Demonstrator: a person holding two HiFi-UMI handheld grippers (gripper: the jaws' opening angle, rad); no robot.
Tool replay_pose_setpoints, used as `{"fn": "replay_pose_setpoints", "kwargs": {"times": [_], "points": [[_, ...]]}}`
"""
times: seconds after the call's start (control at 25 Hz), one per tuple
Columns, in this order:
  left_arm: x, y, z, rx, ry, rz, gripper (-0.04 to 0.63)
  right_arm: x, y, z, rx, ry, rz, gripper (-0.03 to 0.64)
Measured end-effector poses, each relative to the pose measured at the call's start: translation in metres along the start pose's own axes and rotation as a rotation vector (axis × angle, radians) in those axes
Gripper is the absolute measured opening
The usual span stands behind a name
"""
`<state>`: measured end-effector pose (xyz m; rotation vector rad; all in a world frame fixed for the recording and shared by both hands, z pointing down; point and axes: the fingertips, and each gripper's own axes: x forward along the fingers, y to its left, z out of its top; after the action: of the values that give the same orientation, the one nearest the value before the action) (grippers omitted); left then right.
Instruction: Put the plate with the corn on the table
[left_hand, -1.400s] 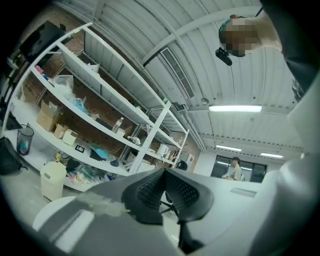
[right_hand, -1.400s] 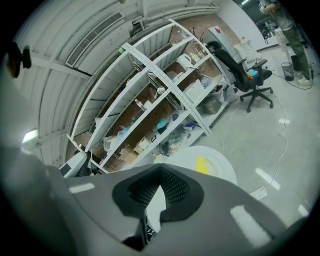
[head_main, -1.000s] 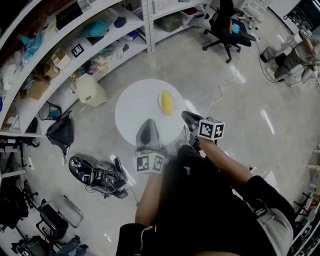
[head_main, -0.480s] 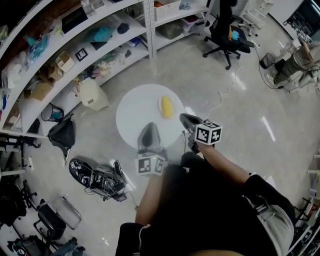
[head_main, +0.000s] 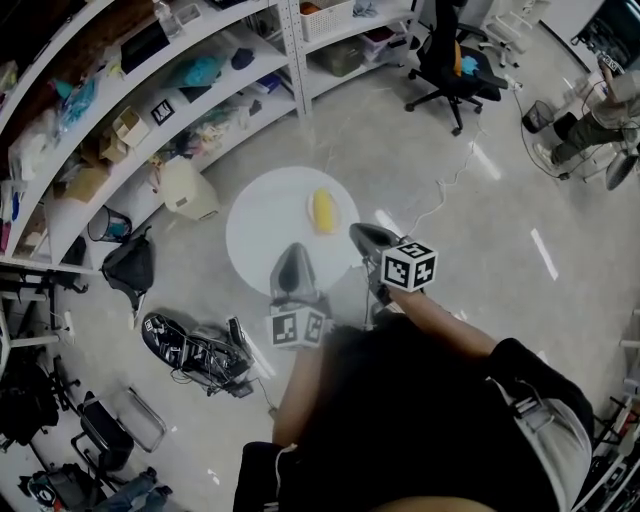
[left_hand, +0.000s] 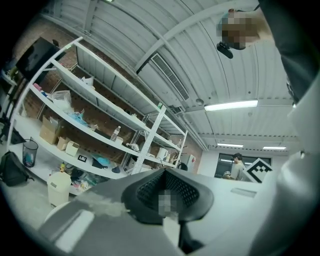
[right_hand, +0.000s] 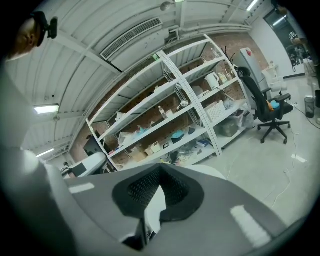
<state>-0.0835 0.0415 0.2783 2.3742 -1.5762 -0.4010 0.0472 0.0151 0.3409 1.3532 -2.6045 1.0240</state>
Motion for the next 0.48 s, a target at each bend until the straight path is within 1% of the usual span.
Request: {"fn": "replay_pose_setpoints", "kwargs": {"times": [0.12,0.32,0.48], "points": [[-0.002,-0.009,-0.002,-0.002,0.005,0.019,0.003,-0.01,0.004,0.004,-0.01,0.003,0.025,0.009],[-0.004,-0.028,-0.011,0.007,0.011,0.023,0.003,-0.025,0.005,0.005,-0.026,-0.006,0.071,0.009],[-0.004,-0.039,-0.012,0.015,0.005,0.02,0.003,-0.04,0.005,0.007,-0.066,-0.032,0.08,0.009]]}}
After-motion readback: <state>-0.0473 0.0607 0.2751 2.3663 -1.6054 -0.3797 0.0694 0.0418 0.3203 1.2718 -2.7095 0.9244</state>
